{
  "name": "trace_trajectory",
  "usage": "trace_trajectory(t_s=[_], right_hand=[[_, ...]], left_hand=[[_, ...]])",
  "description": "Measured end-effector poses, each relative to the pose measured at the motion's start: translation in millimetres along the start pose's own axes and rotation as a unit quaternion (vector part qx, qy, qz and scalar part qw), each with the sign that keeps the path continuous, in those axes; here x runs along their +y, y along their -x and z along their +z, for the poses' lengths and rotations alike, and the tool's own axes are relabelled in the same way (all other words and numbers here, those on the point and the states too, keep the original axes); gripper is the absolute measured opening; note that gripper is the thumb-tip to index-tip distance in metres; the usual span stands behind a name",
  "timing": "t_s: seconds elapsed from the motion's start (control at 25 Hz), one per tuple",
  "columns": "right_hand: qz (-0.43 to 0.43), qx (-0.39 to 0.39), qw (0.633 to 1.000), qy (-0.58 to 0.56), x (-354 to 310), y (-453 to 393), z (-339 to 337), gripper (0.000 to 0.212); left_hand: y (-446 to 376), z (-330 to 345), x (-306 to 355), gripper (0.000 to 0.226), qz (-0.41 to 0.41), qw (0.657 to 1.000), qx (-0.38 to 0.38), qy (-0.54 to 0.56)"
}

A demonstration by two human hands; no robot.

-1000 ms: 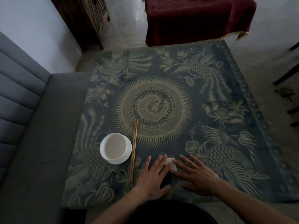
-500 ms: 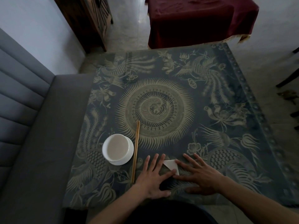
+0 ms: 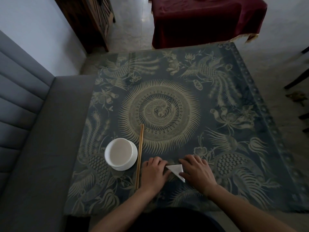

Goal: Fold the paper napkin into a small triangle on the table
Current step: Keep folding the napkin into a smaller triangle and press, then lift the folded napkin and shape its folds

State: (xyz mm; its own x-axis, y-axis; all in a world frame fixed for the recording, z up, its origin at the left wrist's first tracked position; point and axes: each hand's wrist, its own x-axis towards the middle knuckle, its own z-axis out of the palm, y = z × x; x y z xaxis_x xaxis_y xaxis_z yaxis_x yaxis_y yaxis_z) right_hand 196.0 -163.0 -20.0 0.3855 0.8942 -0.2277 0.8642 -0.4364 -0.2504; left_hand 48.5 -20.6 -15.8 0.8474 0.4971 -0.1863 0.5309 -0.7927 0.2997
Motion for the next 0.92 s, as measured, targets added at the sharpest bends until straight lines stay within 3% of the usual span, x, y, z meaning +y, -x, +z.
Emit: trace_trajectory(t_s=[0.12, 0.32, 0.92], right_hand=[[0.037, -0.030, 0.999, 0.002, -8, -5, -2, 0.047], [0.073, -0.052, 0.996, -0.019, -9, -20, -6, 0.039], [0.078, -0.101, 0.987, -0.095, -8, -32, -18, 0.020]], left_hand=[[-14, -6, 8, 0.027, -0.046, 0.998, -0.031, -0.001], [-27, -5, 8, 0.021, -0.043, 0.997, -0.067, 0.005], [-38, -10, 1, 0.026, 0.052, 0.992, -0.118, -0.006]])
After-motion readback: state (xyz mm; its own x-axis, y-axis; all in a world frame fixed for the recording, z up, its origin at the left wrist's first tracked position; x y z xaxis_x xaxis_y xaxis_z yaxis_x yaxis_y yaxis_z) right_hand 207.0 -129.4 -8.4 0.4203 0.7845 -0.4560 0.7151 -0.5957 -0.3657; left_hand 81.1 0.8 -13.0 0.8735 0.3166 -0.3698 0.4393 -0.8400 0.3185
